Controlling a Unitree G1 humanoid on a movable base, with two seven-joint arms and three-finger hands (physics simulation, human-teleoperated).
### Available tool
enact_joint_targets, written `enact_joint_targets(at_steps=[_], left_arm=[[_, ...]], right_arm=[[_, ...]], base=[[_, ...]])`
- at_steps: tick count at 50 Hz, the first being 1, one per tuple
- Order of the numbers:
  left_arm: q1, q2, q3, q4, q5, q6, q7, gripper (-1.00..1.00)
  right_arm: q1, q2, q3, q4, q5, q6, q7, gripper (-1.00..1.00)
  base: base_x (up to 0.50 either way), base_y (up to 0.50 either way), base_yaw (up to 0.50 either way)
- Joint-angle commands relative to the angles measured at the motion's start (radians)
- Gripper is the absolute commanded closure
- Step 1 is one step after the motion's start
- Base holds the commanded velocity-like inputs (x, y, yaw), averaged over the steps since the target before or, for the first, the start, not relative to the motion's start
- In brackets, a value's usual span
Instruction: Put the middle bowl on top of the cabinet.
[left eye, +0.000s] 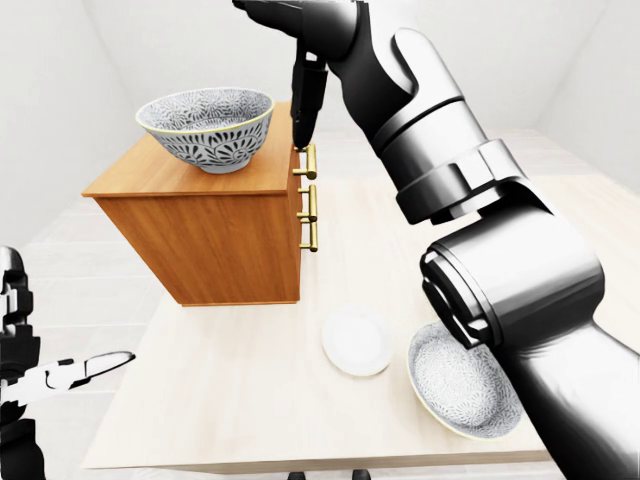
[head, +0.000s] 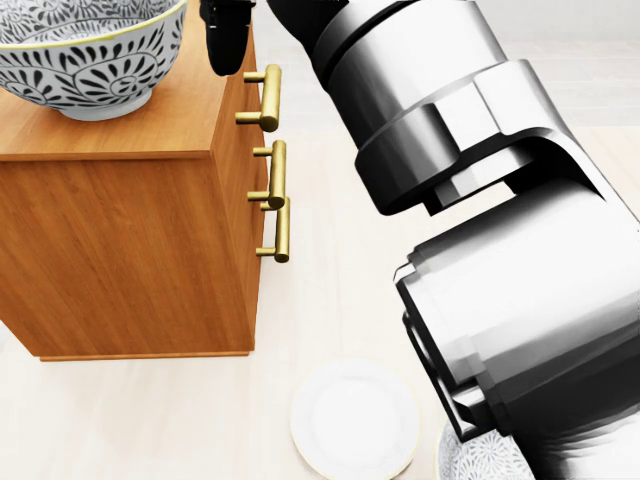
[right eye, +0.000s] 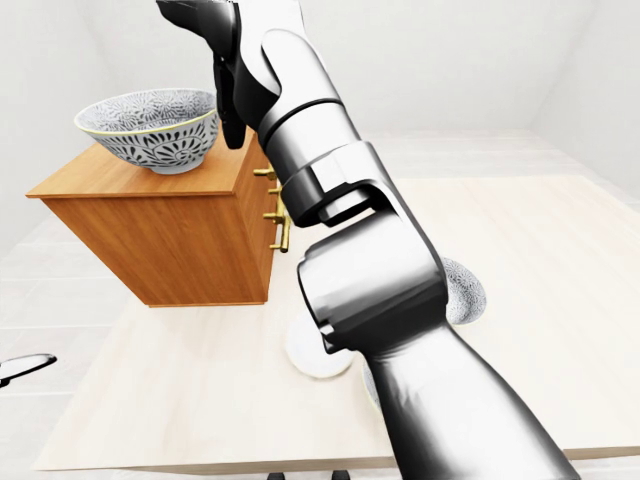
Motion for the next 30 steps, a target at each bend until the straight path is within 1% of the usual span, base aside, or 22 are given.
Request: enact_joint_targets(at_steps=[1,4,5,7,11,16,29,30], left_arm=[[-0.019,0.032,0.035,0.003,-0.025,0.000,0.019,-1.00],[-0.021,0.029,0.029,0.010,-0.019,0.000,0.021,-1.00],[-0.021,0.029,0.028,0.010,-0.018,0.000,0.021,-1.00],[-0.022,0.025,0.017,0.015,-0.008,0.000,0.023,-1.00],[-0.022,0.023,0.010,0.019,-0.004,0.000,0.024,-1.00],[-0.029,0.027,0.002,0.019,0.000,0.000,0.034,-1.00],[-0.047,0.037,-0.024,0.047,0.006,0.000,0.043,-1.00],[-0.049,0.040,-0.026,0.052,0.007,0.000,0.042,-1.00]], right_arm=[[-0.010,-0.099,-0.017,0.034,-0.029,0.000,0.000,-1.00],[-0.015,-0.131,-0.036,0.056,-0.025,0.000,-0.021,-1.00],[-0.018,-0.131,-0.037,0.061,-0.024,0.000,-0.025,-1.00],[-0.012,-0.161,-0.050,0.081,-0.019,0.000,-0.038,-1.00],[-0.010,-0.182,-0.056,0.094,-0.015,0.000,-0.046,-1.00],[-0.011,-0.231,-0.077,0.115,-0.002,0.000,-0.062,-1.00],[0.002,-0.313,-0.090,0.146,0.011,0.000,-0.092,-1.00],[0.006,-0.327,-0.094,0.150,0.010,0.000,-0.107,-1.00]], base=[[0.00,0.00,0.00],[0.00,0.00,0.00],[0.00,0.00,0.00],[0.00,0.00,0.00],[0.00,0.00,0.00],[0.00,0.00,0.00],[0.00,0.00,0.00],[0.00,0.00,0.00]])
